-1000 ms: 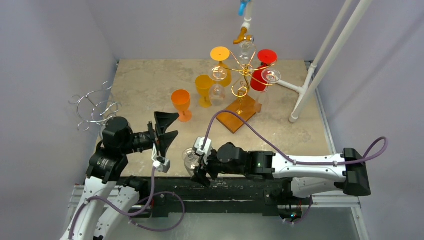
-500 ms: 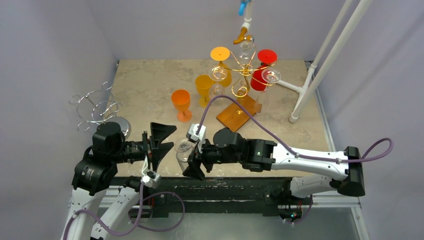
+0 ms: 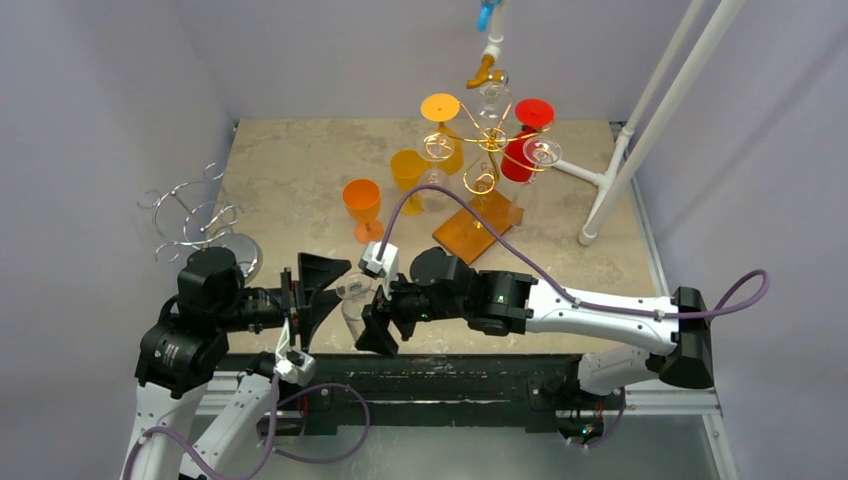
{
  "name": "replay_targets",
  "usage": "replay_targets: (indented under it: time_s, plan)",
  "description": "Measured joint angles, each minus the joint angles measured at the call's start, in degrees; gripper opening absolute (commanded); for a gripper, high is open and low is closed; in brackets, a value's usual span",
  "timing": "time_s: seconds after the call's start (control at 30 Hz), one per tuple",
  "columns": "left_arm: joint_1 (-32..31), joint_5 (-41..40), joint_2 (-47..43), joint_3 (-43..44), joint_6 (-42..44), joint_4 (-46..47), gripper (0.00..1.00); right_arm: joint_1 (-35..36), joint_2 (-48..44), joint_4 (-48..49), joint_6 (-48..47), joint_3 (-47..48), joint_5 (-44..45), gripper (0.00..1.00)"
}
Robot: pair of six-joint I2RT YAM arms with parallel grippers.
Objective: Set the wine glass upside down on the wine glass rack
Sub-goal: Place the wine glass at the wine rack.
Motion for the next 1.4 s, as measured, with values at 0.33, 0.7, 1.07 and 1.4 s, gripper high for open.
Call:
replay_targets:
  time_s: [0.33, 0.7, 1.07, 1.4]
  plan:
    - [0.0, 0.42, -0.5, 0.0, -1.31, 0.55, 0.35, -0.11, 4.57, 2.38, 2.1, 2.4, -1.81, 0.0]
    - [0.02, -0.87, -0.72, 0.0, -3.52, 3.17, 0.0, -0.17, 4.26, 8.13, 3.52, 1.64, 0.17, 0.09]
    - [0.0, -0.52, -0.66, -0.02, -4.66, 6.64, 0.0, 0.07, -1.84, 18.29, 4.57, -6.6, 3.89, 0.6]
    - [0.0, -1.55, -0.66, -0.02, -7.76, 8.76, 0.0, 0.11, -1.4, 21.35, 5.42, -7.21, 5.18, 0.97]
